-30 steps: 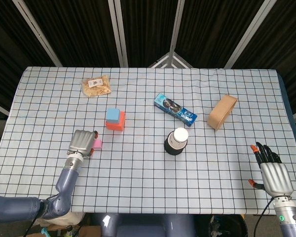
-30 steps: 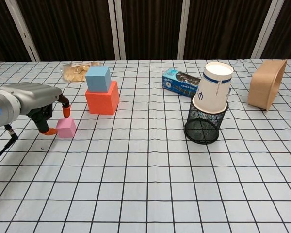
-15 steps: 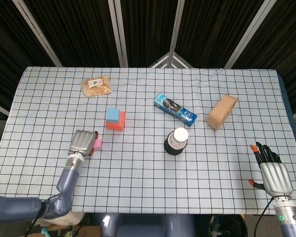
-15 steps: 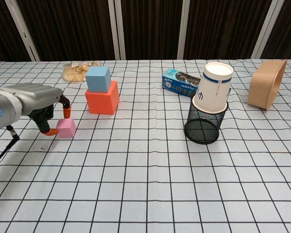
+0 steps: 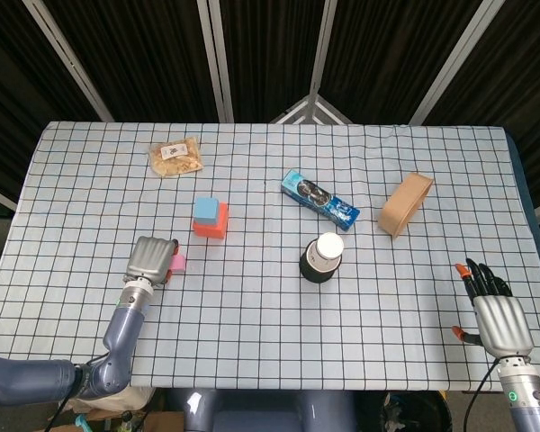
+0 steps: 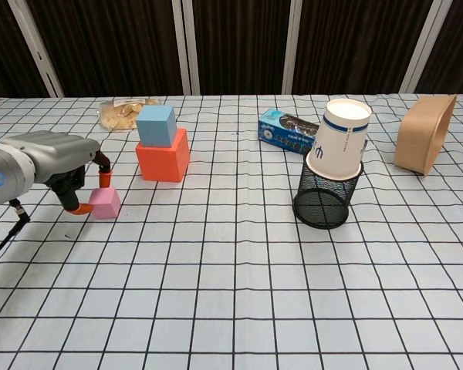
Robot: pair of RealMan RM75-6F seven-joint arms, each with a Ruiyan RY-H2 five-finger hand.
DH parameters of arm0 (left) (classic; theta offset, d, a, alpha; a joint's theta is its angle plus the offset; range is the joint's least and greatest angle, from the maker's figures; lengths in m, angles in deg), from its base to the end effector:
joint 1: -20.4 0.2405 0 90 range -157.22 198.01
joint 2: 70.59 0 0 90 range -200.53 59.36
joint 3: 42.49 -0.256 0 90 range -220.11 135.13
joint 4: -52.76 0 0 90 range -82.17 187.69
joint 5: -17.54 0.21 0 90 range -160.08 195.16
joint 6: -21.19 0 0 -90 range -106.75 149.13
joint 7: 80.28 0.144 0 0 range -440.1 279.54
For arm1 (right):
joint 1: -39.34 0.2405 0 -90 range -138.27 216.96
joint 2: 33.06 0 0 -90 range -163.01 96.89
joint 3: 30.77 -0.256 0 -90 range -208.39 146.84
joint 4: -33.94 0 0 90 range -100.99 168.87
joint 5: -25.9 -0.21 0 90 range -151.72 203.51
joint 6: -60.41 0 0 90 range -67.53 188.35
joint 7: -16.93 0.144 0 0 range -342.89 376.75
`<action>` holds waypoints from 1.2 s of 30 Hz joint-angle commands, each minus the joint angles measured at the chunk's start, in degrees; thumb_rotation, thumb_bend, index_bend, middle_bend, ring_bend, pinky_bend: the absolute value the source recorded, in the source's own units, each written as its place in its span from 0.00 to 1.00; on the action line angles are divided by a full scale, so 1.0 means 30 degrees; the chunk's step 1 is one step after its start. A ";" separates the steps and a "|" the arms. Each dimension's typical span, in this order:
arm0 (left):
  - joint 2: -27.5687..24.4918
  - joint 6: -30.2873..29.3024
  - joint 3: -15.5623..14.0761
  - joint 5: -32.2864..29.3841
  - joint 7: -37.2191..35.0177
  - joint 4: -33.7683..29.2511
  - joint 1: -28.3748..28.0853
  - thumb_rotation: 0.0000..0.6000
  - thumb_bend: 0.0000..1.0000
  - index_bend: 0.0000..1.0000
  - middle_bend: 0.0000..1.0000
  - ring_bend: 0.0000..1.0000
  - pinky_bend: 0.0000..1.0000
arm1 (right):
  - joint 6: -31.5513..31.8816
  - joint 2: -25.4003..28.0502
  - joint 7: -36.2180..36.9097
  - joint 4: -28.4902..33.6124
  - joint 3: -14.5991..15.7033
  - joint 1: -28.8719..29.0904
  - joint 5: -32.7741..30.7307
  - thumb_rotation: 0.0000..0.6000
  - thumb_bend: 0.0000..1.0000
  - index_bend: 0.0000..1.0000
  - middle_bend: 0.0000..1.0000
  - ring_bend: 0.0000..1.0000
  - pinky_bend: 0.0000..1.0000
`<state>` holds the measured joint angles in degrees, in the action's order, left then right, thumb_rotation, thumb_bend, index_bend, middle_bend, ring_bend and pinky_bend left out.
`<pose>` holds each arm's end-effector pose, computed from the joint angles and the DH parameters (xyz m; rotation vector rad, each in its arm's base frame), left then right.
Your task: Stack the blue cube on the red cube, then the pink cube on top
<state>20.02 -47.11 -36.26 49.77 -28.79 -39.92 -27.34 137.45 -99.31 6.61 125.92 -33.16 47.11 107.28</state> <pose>-0.1640 0.3293 -0.0222 -1.7557 -0.8794 -0.4491 -0.3181 -0.1935 0.1319 1.4878 -0.9004 0.7062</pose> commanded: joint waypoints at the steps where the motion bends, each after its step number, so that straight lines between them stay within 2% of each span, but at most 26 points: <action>1: 0.0006 0.0003 -0.0001 0.0059 -0.0019 0.0010 0.0016 1.00 0.38 0.41 0.95 0.83 0.86 | 0.0002 -0.0005 0.0000 0.0003 0.0004 0.0001 0.0006 1.00 0.11 0.00 0.00 0.00 0.17; 9: -0.0192 -0.0004 0.0222 0.0082 -0.0245 -0.0146 0.0100 1.00 0.38 0.42 0.96 0.83 0.86 | 0.0048 0.0029 0.0048 0.0016 0.0007 -0.0018 0.0024 1.00 0.11 0.00 0.00 0.00 0.17; 14: -0.0888 -0.0213 0.0832 0.0010 -0.0270 -0.1040 -0.0055 1.00 0.39 0.42 0.96 0.83 0.86 | 0.0064 0.0041 0.0078 0.0021 0.0007 -0.0014 0.0054 1.00 0.11 0.00 0.00 0.00 0.17; 21: -0.2244 -0.0735 0.2221 -0.0971 0.0906 -0.3212 -0.1047 1.00 0.39 0.42 0.96 0.83 0.86 | 0.0036 0.0007 -0.0005 0.0020 0.0028 0.0010 0.0082 1.00 0.11 0.00 0.00 0.00 0.17; 28: -0.3635 -0.1756 0.4353 -0.3141 0.2488 -0.5818 -0.2687 1.00 0.39 0.42 0.96 0.83 0.86 | -0.0003 -0.0037 -0.0159 0.0036 0.0028 0.0029 0.0028 1.00 0.11 0.00 0.00 0.00 0.17; 31: -0.3955 -0.2301 0.5005 -0.4207 0.3302 -0.6323 -0.3476 1.00 0.39 0.42 0.96 0.83 0.86 | -0.0018 -0.0057 -0.0204 0.0034 0.0021 0.0041 0.0005 1.00 0.11 0.00 0.00 0.00 0.17; 36: -0.3811 -0.2670 0.5662 -0.5621 0.3901 -0.5930 -0.4523 1.00 0.39 0.42 0.95 0.83 0.86 | 0.0014 -0.0070 -0.0257 0.0024 0.0021 0.0022 -0.0019 1.00 0.11 0.00 0.00 0.00 0.17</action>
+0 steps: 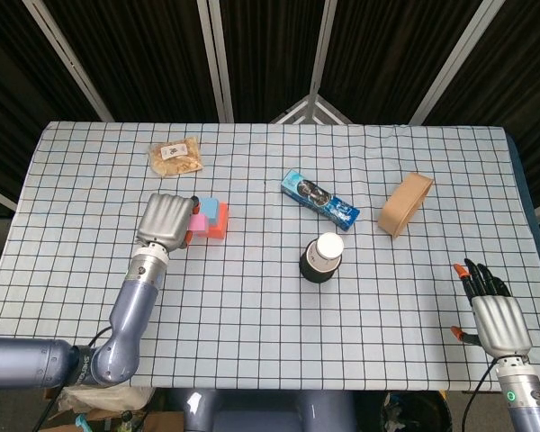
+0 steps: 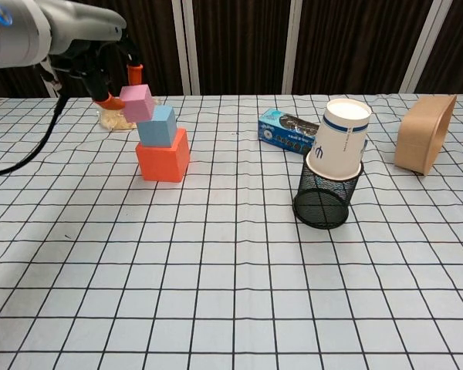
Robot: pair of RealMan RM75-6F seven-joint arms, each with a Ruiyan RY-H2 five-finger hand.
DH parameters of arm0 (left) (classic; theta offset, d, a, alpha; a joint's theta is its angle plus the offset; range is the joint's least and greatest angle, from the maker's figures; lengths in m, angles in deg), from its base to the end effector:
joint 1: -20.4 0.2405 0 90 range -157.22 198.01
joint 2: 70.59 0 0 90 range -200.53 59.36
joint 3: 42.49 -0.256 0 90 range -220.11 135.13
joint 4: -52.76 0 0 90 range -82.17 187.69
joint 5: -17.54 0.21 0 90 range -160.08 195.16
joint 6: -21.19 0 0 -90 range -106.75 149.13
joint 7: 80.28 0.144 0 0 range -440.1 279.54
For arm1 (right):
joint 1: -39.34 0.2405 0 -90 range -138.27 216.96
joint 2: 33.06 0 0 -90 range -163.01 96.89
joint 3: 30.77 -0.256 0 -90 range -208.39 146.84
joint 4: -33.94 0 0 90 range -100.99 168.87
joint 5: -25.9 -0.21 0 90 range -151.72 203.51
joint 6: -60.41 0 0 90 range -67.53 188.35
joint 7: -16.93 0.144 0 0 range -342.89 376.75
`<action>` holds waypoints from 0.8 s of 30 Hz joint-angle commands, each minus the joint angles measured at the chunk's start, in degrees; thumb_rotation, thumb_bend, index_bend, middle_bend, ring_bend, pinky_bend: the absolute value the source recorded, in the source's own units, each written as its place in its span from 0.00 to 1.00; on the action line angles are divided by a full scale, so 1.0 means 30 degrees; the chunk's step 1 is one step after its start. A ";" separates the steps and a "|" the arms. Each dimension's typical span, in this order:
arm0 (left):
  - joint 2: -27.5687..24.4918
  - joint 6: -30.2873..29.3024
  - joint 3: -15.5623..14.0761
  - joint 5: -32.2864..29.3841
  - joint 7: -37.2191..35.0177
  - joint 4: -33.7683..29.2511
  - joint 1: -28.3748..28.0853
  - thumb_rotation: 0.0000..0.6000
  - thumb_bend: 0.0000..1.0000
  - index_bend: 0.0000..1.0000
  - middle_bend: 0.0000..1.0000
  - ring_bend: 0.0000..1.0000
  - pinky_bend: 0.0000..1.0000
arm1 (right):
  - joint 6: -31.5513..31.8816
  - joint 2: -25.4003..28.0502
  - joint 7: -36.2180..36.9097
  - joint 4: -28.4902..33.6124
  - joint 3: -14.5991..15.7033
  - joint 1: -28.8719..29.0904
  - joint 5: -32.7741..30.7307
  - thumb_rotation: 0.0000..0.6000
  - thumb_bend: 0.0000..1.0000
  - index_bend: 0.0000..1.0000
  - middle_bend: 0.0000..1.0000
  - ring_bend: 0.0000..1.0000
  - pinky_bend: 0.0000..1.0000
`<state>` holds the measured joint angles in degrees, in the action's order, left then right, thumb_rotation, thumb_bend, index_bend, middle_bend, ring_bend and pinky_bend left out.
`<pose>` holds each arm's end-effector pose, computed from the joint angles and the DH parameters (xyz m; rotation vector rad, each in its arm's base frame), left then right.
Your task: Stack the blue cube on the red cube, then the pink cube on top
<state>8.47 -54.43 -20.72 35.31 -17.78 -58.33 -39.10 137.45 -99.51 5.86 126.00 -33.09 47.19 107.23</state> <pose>-0.0459 0.3583 0.0587 -1.6897 -0.8233 -0.6209 -0.3173 -0.1936 0.1304 1.4927 -0.8941 0.7001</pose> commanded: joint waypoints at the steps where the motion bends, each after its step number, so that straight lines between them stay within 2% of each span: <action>1: 0.0112 -0.0137 0.0640 -0.1140 0.0138 0.0389 -0.0745 1.00 0.39 0.42 0.95 0.83 0.86 | 0.0036 -0.0005 -0.0015 -0.0008 -0.0005 -0.0016 -0.0007 1.00 0.11 0.00 0.00 0.00 0.17; 11: 0.0334 0.1004 0.0979 -0.3006 -0.0365 0.2730 -0.1634 1.00 0.40 0.42 0.95 0.83 0.86 | -0.0034 -0.0091 -0.0172 -0.0114 -0.0074 0.0022 -0.0184 1.00 0.11 0.00 0.00 0.00 0.17; 24: 0.0005 0.2690 0.0619 -0.3646 -0.0564 0.4437 -0.2400 1.00 0.43 0.42 0.95 0.82 0.85 | -0.0209 -0.0290 -0.0689 -0.0134 -0.0129 0.0107 -0.0498 1.00 0.11 0.00 0.00 0.00 0.17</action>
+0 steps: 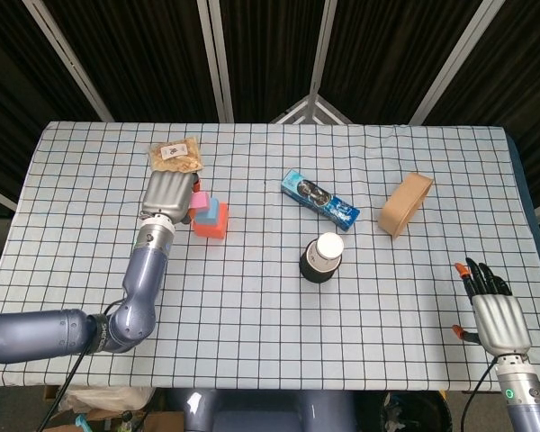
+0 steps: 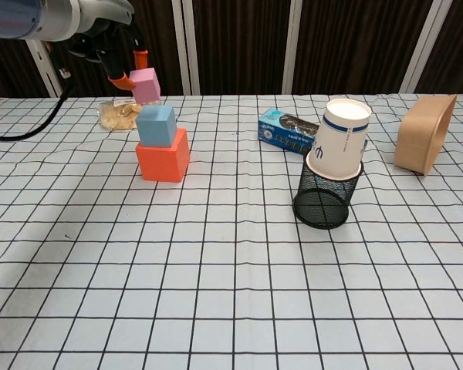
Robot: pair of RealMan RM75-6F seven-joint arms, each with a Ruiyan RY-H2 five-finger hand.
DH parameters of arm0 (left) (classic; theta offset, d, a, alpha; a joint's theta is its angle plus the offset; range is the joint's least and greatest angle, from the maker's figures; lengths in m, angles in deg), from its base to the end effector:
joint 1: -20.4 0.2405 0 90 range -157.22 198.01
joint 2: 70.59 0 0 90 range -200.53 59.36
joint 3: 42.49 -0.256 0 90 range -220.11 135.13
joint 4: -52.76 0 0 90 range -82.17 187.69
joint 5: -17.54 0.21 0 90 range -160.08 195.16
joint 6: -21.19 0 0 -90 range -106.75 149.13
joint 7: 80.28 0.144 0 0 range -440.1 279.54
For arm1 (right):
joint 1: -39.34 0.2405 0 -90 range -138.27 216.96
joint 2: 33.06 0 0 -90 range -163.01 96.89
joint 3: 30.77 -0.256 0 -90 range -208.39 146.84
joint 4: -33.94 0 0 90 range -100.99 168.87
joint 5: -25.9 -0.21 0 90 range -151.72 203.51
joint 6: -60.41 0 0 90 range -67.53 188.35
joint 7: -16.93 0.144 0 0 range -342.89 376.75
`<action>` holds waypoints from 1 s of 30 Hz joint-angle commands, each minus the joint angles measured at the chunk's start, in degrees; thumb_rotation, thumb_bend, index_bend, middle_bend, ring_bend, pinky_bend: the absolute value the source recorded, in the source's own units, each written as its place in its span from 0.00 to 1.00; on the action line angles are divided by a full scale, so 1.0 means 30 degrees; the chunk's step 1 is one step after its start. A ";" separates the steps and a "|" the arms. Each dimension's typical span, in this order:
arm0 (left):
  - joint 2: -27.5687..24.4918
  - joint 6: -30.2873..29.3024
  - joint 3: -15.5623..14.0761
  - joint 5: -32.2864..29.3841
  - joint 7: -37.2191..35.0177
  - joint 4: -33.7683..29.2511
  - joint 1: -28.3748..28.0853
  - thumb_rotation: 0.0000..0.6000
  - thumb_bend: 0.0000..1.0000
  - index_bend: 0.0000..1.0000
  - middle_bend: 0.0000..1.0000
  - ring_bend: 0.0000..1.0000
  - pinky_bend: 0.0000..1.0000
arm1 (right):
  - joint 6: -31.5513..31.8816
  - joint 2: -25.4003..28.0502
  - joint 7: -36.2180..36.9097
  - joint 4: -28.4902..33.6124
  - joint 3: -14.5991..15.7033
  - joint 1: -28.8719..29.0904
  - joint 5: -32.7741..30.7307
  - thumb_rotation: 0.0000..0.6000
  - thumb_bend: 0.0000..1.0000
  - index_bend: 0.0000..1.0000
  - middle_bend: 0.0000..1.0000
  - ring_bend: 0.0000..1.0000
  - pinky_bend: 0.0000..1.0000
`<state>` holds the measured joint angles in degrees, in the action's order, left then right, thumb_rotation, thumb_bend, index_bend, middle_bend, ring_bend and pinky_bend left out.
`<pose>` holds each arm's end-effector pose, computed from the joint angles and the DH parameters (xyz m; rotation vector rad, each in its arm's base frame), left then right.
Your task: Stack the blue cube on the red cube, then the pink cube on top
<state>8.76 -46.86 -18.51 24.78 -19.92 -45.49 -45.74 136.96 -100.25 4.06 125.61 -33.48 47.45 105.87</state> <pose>-0.0393 0.4083 0.0602 -1.6227 -0.9085 -0.5905 -0.3194 -0.1963 0.1277 1.4868 -0.8860 0.6733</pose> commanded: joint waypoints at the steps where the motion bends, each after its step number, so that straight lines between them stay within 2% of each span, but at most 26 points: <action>1: -0.0118 0.0241 -0.0210 -0.0194 0.0273 0.0253 -0.0295 1.00 0.43 0.42 0.95 0.82 0.85 | -0.0040 -0.0055 -0.0132 -0.0007 -0.0010 0.0028 -0.0059 1.00 0.11 0.00 0.00 0.00 0.17; 13: -0.0507 0.1381 -0.1096 -0.1224 0.1225 0.1213 -0.1233 1.00 0.43 0.42 0.95 0.82 0.84 | -0.0024 -0.0134 -0.0546 0.0032 -0.0109 0.0004 -0.0440 1.00 0.11 0.00 0.00 0.00 0.17; 30: -0.0834 0.3712 -0.1894 -0.0862 -0.0393 0.1901 -0.1522 1.00 0.43 0.42 0.94 0.81 0.84 | -0.0028 -0.0264 -0.0855 -0.0003 -0.0223 0.0026 -0.0807 1.00 0.11 0.00 0.00 0.00 0.17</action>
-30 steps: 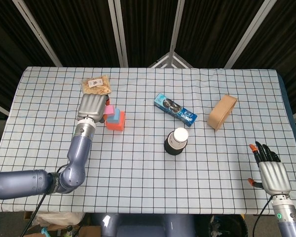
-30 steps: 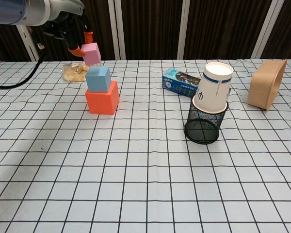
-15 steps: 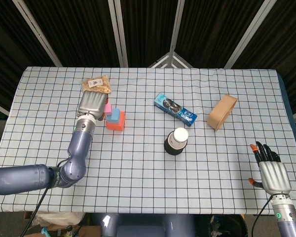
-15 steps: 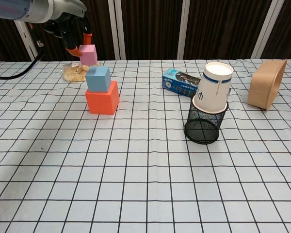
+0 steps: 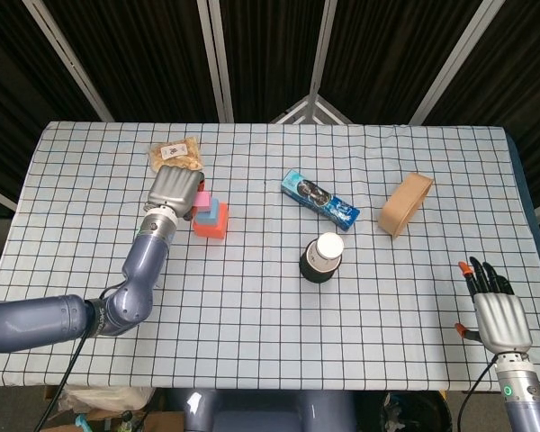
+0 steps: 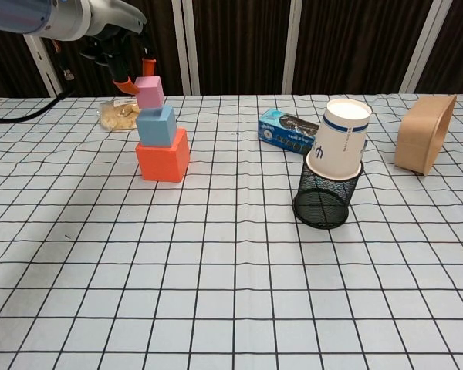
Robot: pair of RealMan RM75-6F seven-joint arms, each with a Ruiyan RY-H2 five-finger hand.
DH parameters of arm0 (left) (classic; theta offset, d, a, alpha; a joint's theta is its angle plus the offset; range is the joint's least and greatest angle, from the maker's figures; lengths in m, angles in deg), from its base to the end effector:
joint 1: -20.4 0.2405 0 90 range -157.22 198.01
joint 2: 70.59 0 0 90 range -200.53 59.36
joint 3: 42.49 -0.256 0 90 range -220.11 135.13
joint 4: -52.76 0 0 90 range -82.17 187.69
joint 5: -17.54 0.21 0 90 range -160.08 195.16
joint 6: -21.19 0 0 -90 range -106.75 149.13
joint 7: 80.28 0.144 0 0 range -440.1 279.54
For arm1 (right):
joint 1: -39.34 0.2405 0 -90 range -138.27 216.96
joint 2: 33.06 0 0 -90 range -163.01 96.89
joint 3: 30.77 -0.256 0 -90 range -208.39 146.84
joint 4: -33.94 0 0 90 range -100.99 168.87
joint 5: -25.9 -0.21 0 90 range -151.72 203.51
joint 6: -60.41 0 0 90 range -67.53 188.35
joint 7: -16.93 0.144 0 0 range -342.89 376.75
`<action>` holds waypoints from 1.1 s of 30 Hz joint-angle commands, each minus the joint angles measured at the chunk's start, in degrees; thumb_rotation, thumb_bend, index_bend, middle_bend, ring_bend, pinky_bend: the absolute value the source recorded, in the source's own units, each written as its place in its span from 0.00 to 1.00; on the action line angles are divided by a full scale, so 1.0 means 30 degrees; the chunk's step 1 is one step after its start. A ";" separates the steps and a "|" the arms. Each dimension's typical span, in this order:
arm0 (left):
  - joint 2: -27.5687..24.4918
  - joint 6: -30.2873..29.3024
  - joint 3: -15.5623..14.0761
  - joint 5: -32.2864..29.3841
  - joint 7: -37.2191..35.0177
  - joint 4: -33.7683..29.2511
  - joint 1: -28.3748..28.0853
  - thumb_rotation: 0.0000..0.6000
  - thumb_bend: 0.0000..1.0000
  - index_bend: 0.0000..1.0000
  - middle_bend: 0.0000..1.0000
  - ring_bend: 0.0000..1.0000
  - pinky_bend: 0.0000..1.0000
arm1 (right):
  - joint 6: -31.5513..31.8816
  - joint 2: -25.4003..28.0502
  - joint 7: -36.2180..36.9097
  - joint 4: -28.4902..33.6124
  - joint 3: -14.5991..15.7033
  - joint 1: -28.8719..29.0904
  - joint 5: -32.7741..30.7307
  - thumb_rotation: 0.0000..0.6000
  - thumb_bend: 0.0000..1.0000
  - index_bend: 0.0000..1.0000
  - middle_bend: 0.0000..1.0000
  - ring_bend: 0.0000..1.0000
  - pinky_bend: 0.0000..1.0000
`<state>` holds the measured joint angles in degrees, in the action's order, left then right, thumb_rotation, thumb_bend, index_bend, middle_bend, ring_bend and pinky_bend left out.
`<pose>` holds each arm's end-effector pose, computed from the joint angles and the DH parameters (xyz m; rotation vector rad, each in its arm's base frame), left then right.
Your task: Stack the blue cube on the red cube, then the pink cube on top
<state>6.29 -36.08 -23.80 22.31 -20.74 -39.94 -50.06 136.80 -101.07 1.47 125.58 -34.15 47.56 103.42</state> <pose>-0.0415 0.4265 0.0555 -1.7385 -0.8625 -0.5240 -0.3222 -0.1990 0.1261 1.4619 -0.8801 0.6374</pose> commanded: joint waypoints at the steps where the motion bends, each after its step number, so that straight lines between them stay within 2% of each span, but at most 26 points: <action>1: 0.0004 0.0117 -0.0207 -0.0039 -0.0161 0.0078 -0.0128 1.00 0.43 0.42 0.94 0.81 0.84 | 0.0047 0.0022 0.0020 0.0019 -0.0001 -0.0018 0.0016 1.00 0.11 0.00 0.00 0.00 0.17; 13: 0.0257 -0.0554 -0.0951 -0.0630 -0.0377 0.0136 -0.0639 1.00 0.44 0.41 0.94 0.81 0.84 | 0.0100 0.0087 0.0206 0.0011 0.0030 -0.0043 0.0101 1.00 0.11 0.00 0.00 0.00 0.17; 33: 0.0568 -0.0485 -0.1364 -0.0607 -0.0858 0.0597 -0.0913 1.00 0.44 0.41 0.94 0.81 0.84 | -0.0005 0.0070 0.0202 -0.0025 0.0044 0.0001 0.0043 1.00 0.11 0.00 0.00 0.00 0.17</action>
<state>7.97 -37.57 -27.87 20.51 -23.30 -38.17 -52.79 136.77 -100.86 2.07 125.50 -34.02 47.57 103.55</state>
